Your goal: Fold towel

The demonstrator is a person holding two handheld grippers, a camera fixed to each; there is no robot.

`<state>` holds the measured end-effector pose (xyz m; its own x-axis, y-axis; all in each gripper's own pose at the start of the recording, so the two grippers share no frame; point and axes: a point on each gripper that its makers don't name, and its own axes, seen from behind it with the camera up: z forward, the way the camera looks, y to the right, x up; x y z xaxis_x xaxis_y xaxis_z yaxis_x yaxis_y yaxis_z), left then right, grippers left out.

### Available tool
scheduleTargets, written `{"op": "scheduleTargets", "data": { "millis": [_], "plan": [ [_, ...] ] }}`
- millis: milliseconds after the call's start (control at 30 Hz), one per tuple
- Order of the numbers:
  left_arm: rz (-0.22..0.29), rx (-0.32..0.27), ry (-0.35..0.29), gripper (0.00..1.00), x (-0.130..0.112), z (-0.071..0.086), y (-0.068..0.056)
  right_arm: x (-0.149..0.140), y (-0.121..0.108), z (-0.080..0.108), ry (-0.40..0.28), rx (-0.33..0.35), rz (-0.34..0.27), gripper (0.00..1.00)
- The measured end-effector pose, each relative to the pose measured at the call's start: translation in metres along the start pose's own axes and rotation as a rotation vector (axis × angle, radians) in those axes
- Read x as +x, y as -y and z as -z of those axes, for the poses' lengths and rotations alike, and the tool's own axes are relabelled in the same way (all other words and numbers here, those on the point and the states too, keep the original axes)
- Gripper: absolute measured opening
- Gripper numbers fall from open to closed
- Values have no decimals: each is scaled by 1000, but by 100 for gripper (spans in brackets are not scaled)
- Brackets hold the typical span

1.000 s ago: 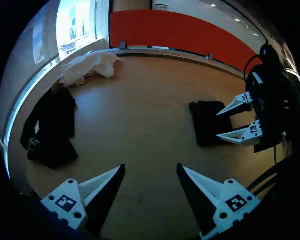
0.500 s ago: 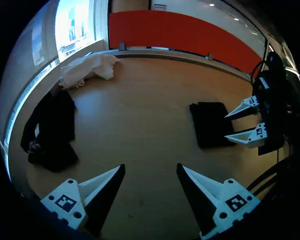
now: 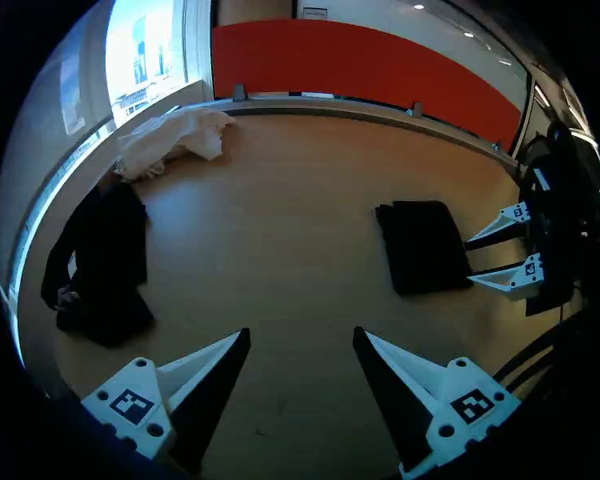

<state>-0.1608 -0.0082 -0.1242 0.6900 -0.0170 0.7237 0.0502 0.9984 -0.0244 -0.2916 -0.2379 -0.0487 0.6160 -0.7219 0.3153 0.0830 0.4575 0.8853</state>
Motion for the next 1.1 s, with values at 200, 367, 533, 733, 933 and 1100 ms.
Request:
{"op": "scheduleTargets", "data": {
  "millis": [200,367,533,733,933,1100],
  "plan": [
    [1,0,0,95,-1,0,-1,-9,-1,3,6,-12,-20,72],
    [0,2,-1,95,-1,1,0,-20,1,4,22,-21,-23,72],
    [0,2,-1,95,-2,2,1,-33,5,4,40,-22,-31,72],
    [-3,3,0,95,-3,3,3,-40,6,3,51,-24,-51,62],
    [-4,3,-1,95,-3,4,3,-44,7,2,60,-23,-74,40],
    [-2,2,-5,95,-1,4,4,-45,5,2,60,-34,-86,33]
  ]
}}
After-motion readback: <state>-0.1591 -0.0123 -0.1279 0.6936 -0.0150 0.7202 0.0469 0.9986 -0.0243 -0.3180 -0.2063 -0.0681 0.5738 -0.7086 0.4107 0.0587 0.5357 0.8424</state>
